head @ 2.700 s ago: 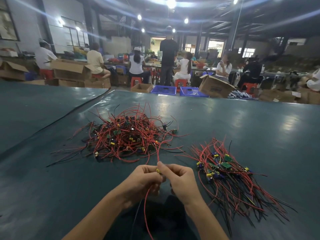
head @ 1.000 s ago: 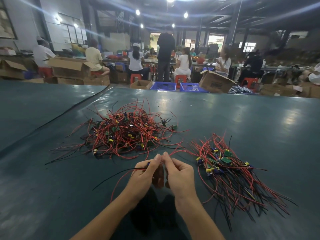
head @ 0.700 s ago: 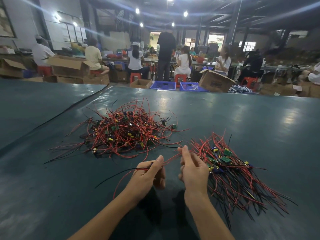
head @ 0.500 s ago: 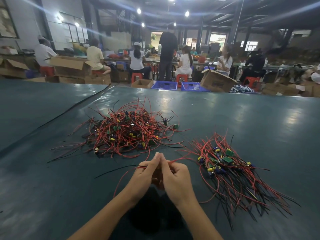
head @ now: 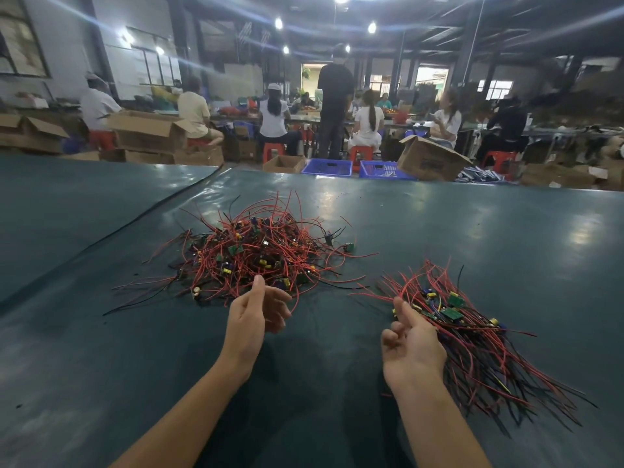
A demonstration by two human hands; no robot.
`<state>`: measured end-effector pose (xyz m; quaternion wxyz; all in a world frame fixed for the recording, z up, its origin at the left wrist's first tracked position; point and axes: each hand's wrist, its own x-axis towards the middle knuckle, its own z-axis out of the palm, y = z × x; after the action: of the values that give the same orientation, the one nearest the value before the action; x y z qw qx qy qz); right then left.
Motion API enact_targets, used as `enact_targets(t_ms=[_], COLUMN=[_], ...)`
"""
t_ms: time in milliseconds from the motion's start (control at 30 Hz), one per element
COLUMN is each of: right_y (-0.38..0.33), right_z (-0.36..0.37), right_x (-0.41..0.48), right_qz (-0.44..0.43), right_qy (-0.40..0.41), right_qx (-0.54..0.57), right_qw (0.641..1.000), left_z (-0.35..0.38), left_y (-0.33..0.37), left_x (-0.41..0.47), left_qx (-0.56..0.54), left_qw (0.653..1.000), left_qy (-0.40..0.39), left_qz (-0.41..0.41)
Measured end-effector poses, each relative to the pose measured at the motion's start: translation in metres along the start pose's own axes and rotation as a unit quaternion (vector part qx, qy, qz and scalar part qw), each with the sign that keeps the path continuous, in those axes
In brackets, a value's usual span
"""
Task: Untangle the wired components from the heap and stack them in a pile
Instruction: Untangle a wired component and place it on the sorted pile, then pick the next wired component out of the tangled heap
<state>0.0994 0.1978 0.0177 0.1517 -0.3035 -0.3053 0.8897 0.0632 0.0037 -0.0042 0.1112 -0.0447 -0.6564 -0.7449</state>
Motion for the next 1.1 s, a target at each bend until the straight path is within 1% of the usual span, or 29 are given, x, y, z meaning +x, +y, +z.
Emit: enact_targets(t_ms=[133,233,300,367,400,467,533,567,667,767,867,967,1100], right_y=[0.001,0.002,0.003,0.003,0.003,0.004,0.006,0.007,0.009,0.011,0.011,0.011,0.011], right_z=[0.000,-0.001,-0.002,-0.002,-0.001,-0.001,0.000,0.000,0.002,0.002,0.002,0.003,0.003], right_x=[0.004,0.006,0.006,0.007,0.007,0.007,0.007,0.007,0.006,0.004,0.002,0.001,0.000], right_qz=[0.005,0.006,-0.001,-0.017,-0.025,-0.036,-0.041,-0.044,-0.056,-0.064,-0.071,-0.078,-0.085], right_qy=[0.011,0.004,0.001,0.000,-0.002,-0.008,-0.013,-0.015,-0.022,-0.030,-0.038,-0.043,-0.049], right_qx=[-0.014,-0.028,-0.031,-0.043,-0.051,-0.068,-0.082,-0.089,-0.100,-0.111,-0.118,-0.121,-0.128], right_qw=[1.000,1.000,1.000,0.999,0.998,0.997,0.996,0.995,0.993,0.991,0.990,0.989,0.987], left_z=[-0.002,-0.004,-0.005,-0.005,-0.006,-0.008,-0.011,-0.012,-0.013,-0.011,-0.010,-0.010,-0.012], left_y=[-0.002,0.000,0.003,0.006,0.005,0.004,0.005,0.004,0.002,0.004,0.010,0.012,0.007], left_x=[0.005,0.017,0.030,0.046,0.055,0.070,0.083,0.088,0.100,0.108,0.115,0.118,0.115], left_qx=[0.055,0.124,0.220,0.347,0.411,0.501,0.539,0.538,0.494,0.477,0.474,0.484,0.521], left_qw=[0.997,0.983,0.957,0.911,0.884,0.846,0.833,0.837,0.869,0.879,0.879,0.873,0.852], left_qy=[0.009,0.048,0.069,0.063,0.053,0.029,0.010,-0.001,-0.009,0.002,0.013,0.006,0.022], left_qz=[0.060,0.129,0.173,0.212,0.215,0.178,0.121,0.098,0.031,-0.021,-0.048,-0.061,-0.047])
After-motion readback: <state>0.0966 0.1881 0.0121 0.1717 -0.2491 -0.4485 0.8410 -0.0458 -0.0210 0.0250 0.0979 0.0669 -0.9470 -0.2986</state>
